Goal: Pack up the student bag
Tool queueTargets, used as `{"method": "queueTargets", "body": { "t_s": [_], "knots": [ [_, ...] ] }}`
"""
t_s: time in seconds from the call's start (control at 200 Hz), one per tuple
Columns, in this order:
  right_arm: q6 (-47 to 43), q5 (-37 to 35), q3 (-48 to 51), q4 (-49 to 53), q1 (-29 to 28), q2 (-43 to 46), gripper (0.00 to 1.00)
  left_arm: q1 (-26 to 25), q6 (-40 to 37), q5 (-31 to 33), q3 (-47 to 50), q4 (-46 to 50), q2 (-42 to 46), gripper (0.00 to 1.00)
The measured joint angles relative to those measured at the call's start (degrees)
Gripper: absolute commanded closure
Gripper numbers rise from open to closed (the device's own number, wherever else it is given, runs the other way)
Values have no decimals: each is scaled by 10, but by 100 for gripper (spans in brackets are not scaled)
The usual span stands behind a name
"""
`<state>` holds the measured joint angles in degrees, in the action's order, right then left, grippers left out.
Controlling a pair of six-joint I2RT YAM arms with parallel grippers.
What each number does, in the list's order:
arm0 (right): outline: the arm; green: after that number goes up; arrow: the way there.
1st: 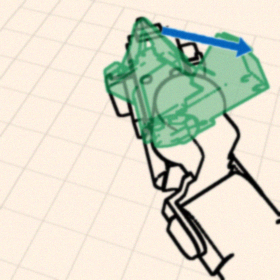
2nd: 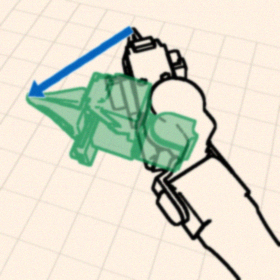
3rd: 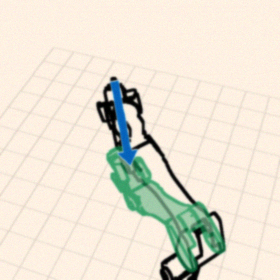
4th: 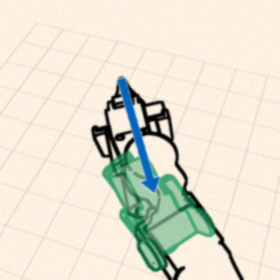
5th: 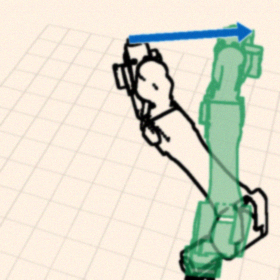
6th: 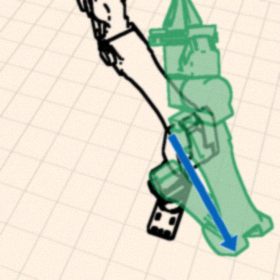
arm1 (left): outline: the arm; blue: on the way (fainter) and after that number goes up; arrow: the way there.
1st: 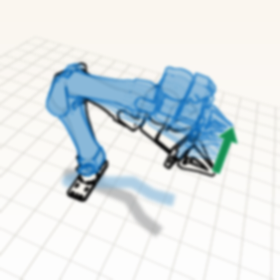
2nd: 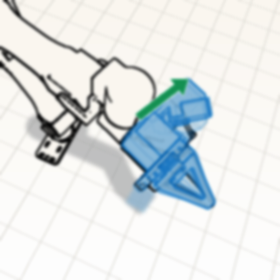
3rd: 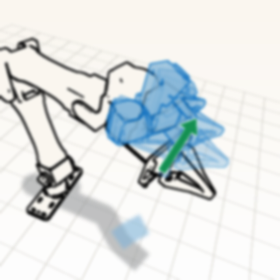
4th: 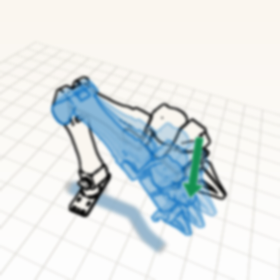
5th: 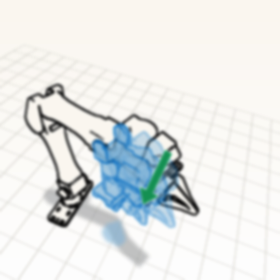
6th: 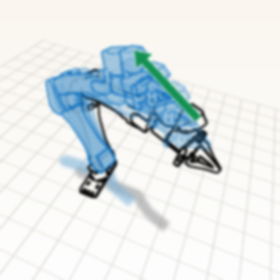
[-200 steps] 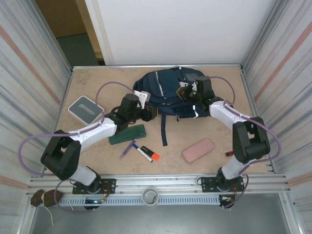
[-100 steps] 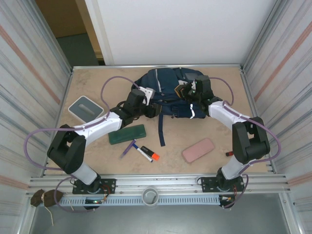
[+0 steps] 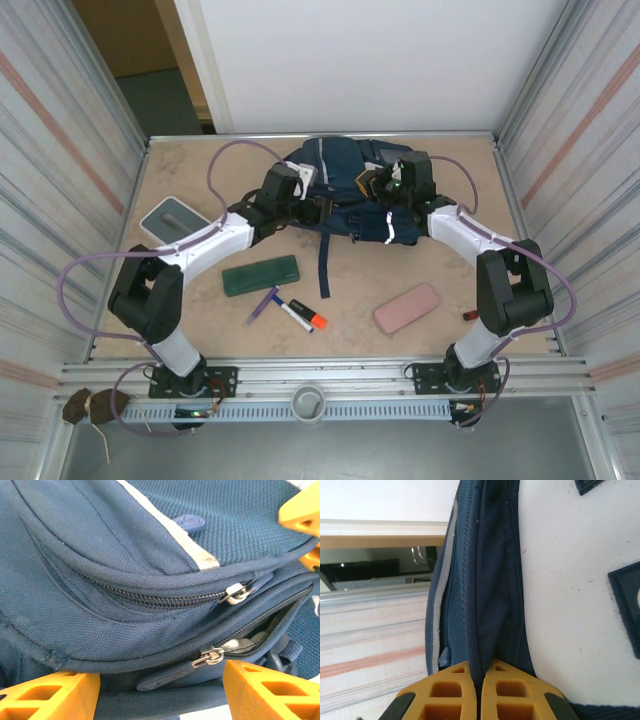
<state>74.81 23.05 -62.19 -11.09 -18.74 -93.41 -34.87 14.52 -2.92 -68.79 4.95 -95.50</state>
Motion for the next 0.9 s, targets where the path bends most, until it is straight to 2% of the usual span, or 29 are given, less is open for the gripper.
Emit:
{"method": "queueTargets", "body": {
  "t_s": [0.22,0.526,0.902],
  "knots": [
    [1,10,-8,6,1,-4,100,3,8,-24,-10,16,-22,37],
    [1,11,-11,7,10,-11,100,15,12,-80,-31,19,-55,55],
    [1,15,-12,3,17,-12,100,17,1,-111,-40,22,-61,71]
  ]
}}
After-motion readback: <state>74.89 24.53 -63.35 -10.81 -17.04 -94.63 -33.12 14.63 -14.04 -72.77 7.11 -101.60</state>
